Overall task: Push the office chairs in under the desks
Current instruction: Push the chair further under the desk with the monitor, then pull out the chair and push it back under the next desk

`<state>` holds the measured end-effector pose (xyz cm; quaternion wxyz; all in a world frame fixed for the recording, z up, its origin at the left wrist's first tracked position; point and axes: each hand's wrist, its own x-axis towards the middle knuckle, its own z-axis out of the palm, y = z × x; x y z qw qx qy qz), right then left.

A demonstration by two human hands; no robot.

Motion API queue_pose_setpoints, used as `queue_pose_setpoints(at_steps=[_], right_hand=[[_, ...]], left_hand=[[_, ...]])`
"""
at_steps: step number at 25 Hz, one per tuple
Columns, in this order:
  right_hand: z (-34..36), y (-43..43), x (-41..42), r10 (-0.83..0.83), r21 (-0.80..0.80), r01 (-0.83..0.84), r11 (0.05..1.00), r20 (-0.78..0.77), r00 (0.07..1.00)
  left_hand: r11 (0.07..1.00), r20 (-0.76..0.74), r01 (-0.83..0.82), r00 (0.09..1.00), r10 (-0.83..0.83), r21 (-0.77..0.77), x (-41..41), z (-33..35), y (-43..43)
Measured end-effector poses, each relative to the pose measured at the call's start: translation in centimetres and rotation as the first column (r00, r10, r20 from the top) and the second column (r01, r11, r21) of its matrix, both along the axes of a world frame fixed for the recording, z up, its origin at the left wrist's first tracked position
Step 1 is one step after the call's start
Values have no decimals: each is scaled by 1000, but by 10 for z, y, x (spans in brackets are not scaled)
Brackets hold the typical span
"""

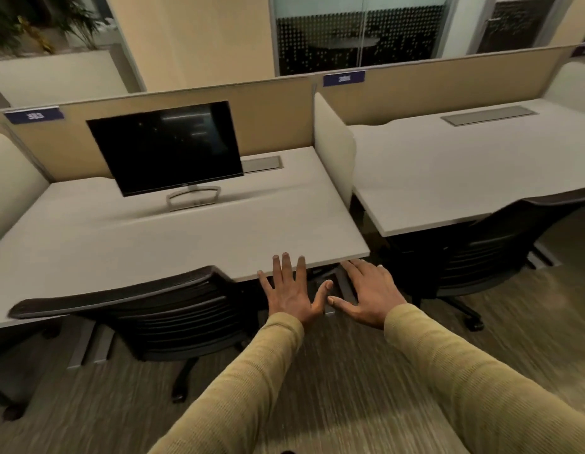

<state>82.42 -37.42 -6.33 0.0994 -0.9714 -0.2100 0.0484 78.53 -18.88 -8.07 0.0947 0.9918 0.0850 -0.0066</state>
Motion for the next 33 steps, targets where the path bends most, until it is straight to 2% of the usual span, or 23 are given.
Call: queue_pose_setpoints(at_steps=[8, 14, 18, 22, 24, 27, 30, 33], right_hand=[[41, -161, 58, -76, -29, 80, 996, 114, 990], [65, -265, 143, -74, -77, 90, 993, 193, 978], [83, -338, 219, -84, -119, 106, 987, 177, 981], [91, -409, 283, -200, -98, 220, 971, 178, 963], [84, -441, 300, -252, -120, 269, 956, 144, 957], [72, -474, 323, -295, -131, 301, 945, 60, 954], [62, -503, 339, -320, -179, 308, 934, -43, 946], [59, -551, 341, -309, -270, 281, 921, -67, 949]], left_hand=[[993, 61, 98, 994, -94, -65, 82, 20, -158], [978, 96, 147, 986, -134, -146, 172, 20, -269], [949, 42, 75, 997, -65, -305, 250, 35, -351], [859, 119, 96, 992, -41, -504, 308, 60, -415], [827, 146, 119, 988, -45, -549, 322, 66, -435], [817, 151, 129, 987, -53, -561, 338, 67, -462], [828, 76, 100, 995, -70, -551, 342, 61, -490], [916, -9, 97, 994, -109, -390, 339, 54, -516]])
